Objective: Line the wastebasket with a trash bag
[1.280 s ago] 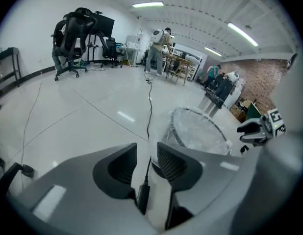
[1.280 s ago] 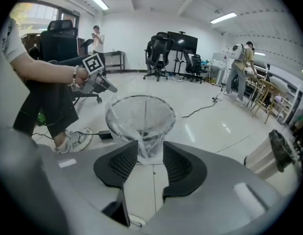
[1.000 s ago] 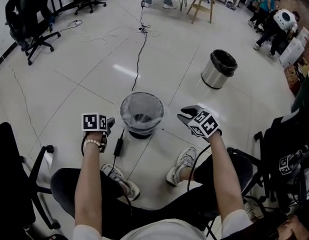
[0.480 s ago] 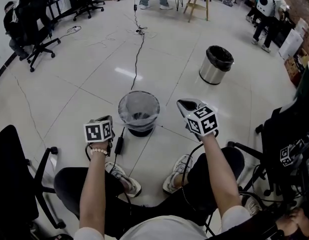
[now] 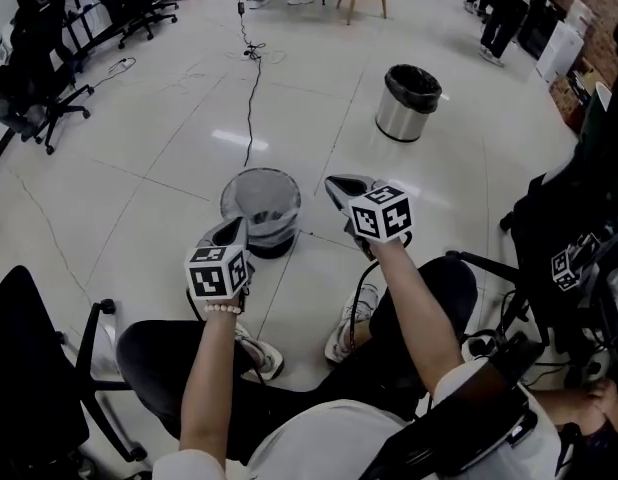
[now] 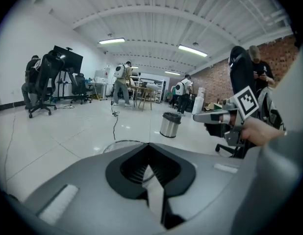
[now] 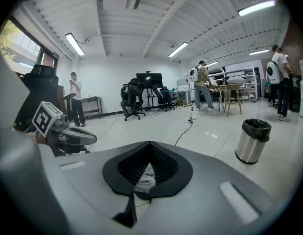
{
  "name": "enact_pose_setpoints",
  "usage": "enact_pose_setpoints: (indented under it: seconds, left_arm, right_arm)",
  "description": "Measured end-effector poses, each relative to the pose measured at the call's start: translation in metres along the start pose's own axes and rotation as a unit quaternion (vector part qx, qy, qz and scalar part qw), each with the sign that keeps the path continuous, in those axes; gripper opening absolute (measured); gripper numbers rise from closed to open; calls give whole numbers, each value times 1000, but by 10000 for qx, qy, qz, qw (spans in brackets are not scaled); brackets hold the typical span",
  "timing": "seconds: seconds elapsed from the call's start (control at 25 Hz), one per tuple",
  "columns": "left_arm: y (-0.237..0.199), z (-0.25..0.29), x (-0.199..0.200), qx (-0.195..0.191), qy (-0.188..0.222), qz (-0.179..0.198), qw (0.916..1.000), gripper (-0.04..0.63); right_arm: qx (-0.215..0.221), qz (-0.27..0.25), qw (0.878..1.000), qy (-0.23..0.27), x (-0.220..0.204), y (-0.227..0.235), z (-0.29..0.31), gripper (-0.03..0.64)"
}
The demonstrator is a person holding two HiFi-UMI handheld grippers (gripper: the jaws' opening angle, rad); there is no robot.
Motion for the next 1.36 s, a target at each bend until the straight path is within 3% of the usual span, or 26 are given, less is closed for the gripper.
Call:
enact_pose_setpoints:
  seconds: [0.16, 0.48, 0.88, 1.16, 1.36]
  left_arm:
    - [-1, 2, -1, -26, 127, -210, 9997, 12]
    - [11, 3, 7, -152, 352, -218, 9990, 12]
    - [10, 7, 8, -10, 443, -313, 9985, 12]
    - [-2, 3, 10, -92, 827, -826, 9931, 12]
    - [-7, 0, 9, -399, 912, -1032, 9897, 12]
  right_arm:
    - [-85, 236, 9997, 3, -10, 17, -11, 0]
    - [-139, 113, 9998, 21, -9, 16, -13, 0]
    - [-79, 75, 9999, 0, -14, 16, -11, 0]
    - [-107, -45, 9999, 0, -12, 9, -11, 0]
    - [-149, -100, 9998, -58, -15, 10, -11, 0]
Point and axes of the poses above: the fingertips, and each gripper's own axes: z forward along the fingers, y to its right, x out of its top, the point moved 8 cm from there along -z, backward along the fingers, and after that the axes turned 10 degrees about -y, right-handed, at the moved point
